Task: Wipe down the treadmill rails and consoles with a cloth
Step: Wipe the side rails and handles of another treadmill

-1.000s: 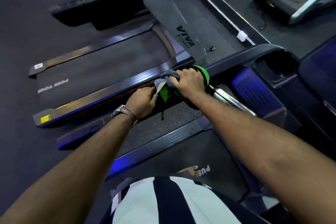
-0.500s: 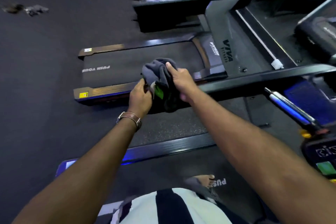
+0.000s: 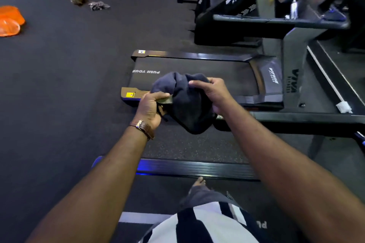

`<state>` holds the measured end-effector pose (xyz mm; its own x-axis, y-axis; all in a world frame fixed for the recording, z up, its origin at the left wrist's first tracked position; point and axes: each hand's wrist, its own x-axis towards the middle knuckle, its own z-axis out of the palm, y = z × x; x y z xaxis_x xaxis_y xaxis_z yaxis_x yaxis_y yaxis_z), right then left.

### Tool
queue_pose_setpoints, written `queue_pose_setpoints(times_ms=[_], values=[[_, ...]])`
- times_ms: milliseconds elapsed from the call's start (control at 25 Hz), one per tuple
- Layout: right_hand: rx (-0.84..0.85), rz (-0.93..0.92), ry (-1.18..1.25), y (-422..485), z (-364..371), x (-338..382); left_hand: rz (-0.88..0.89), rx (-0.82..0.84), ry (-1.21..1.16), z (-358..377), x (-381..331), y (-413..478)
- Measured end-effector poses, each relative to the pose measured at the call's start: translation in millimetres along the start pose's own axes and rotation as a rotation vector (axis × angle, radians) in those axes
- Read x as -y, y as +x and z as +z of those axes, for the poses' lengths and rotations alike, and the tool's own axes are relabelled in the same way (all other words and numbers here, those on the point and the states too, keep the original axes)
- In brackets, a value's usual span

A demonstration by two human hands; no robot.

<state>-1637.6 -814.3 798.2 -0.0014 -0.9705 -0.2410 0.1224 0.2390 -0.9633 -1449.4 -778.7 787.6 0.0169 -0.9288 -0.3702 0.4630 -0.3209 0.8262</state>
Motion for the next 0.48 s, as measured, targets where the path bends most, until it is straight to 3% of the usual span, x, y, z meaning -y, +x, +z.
queue_pose_setpoints(times_ms=[120, 240, 280, 360, 480], values=[[0.125, 0.145, 0.065, 41.0, -1.7, 10.3, 0.008, -0.003, -0.031, -13.3, -34.7, 31.7], [0.329, 0.266, 0.252, 93.6, 7.1, 14.1, 0.081, 0.236, -0.402, -27.6, -64.2, 86.7], [0.364, 0.319, 0.310, 110.1, 12.8, 15.0, 0.083, 0.333, -0.375, -29.8, -67.8, 104.1], [0.366, 0.430, 0.411, 142.9, 23.6, 14.3, 0.073, 0.383, -0.063, -28.1, -68.9, 136.7], [0.288, 0.510, 0.494, 190.0, 26.9, 8.9, 0.063, 0.179, 0.161, -22.3, -84.0, 175.0]])
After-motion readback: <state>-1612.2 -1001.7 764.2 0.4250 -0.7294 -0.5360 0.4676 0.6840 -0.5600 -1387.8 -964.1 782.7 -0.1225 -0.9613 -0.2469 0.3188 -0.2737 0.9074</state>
